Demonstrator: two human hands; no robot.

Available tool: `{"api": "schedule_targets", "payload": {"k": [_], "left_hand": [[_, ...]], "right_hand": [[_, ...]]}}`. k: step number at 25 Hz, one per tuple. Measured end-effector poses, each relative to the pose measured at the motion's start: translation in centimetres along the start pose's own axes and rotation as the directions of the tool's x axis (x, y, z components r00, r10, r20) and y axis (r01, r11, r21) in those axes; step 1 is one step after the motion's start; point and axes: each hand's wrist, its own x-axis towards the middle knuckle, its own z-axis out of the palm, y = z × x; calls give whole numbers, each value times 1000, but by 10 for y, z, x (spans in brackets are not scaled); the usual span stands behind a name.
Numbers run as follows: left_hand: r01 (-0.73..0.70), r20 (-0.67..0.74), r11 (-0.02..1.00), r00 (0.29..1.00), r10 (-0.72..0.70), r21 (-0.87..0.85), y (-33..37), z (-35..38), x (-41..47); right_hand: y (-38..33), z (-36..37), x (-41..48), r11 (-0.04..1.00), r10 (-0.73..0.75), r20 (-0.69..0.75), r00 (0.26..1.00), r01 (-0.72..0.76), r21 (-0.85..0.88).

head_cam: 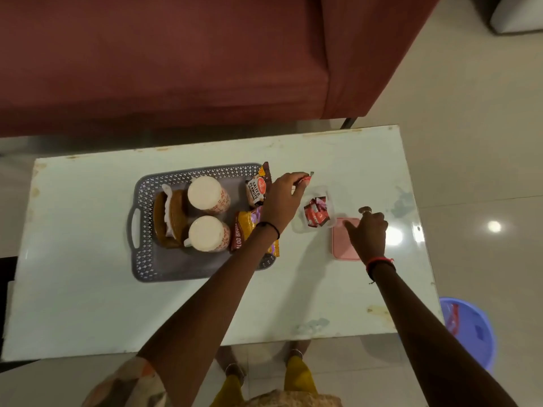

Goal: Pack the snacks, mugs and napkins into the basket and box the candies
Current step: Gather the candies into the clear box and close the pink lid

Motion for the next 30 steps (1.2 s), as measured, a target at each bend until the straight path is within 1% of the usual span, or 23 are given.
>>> {"api": "schedule_targets", "payload": {"k": [2, 5, 8, 12, 14, 15, 16, 18, 19, 20, 21, 23, 24, 25, 26, 27, 28, 29, 30], "left_hand": [[-39, 78, 984, 997, 26, 173, -3, 28, 10], [-61, 91, 921, 995, 28, 385, -14, 54, 17], [-15, 96, 867, 995, -37, 498, -21, 69, 20], [13, 142, 830, 984, -111, 558, -24, 82, 21], [28, 153, 844, 980, -130, 535, -22, 85, 20], [41, 139, 870, 982, -125, 492, -20, 86, 19], [61, 106, 904, 988, -116, 422, -19, 86, 17], [144, -23, 961, 989, -143, 236, -16, 86, 12], [205, -97, 969, 976, -193, 137, -17, 86, 10], [261, -143, 964, 957, -251, 52, -16, 85, 6], [305, -152, 952, 941, -302, 0, -17, 85, 2], [371, -103, 929, 923, -370, -18, -18, 86, -7], [404, -70, 915, 912, -403, -11, -19, 85, -11], [437, -39, 899, 899, -437, -4, -21, 84, -14], [465, -9, 886, 886, -464, 5, -23, 84, -16], [484, 19, 875, 875, -484, 18, -25, 84, -17], [494, 41, 869, 868, -495, 32, -27, 83, -18], [500, 59, 865, 863, -502, 39, -28, 83, -18], [505, 69, 862, 860, -506, 33, -28, 82, -18]], "right_hand": [[9, 6, 0, 995, 74, 41, 996, -71, -68], [12, 18, -1, 991, 119, 68, 990, -115, -67], [10, 27, 1, 986, 153, 42, 987, -150, -75], [8, 32, 3, 977, 177, -5, 984, -177, -121], [6, 33, 4, 977, 177, -10, 984, -177, -119], [5, 33, 5, 978, 179, -8, 984, -179, -112], [5, 33, 5, 977, 184, -2, 983, -183, -106], [4, 28, 5, 978, 199, 13, 980, -198, -65], [3, 24, 5, 976, 217, 23, 976, -217, -14], [4, 20, 7, 967, 247, 38, 968, -249, 61], [1, 11, 7, 946, 281, 51, 958, -286, 155], [-3, -5, 12, 862, 318, 97, 943, -330, 384], [-4, -14, 13, 788, 316, 127, 940, -335, 516], [-6, -24, 13, 680, 301, 169, 938, -336, 652], [-6, -32, 13, 533, 276, 223, 935, -342, 774], [-7, -40, 13, 357, 241, 305, 922, -376, 855], [-6, -43, 15, 180, 182, 389, 903, -420, 890], [-6, -46, 16, 44, 110, 450, 886, -457, 889], [-3, -44, 18, -15, 59, 475, 878, -475, 880]]}}
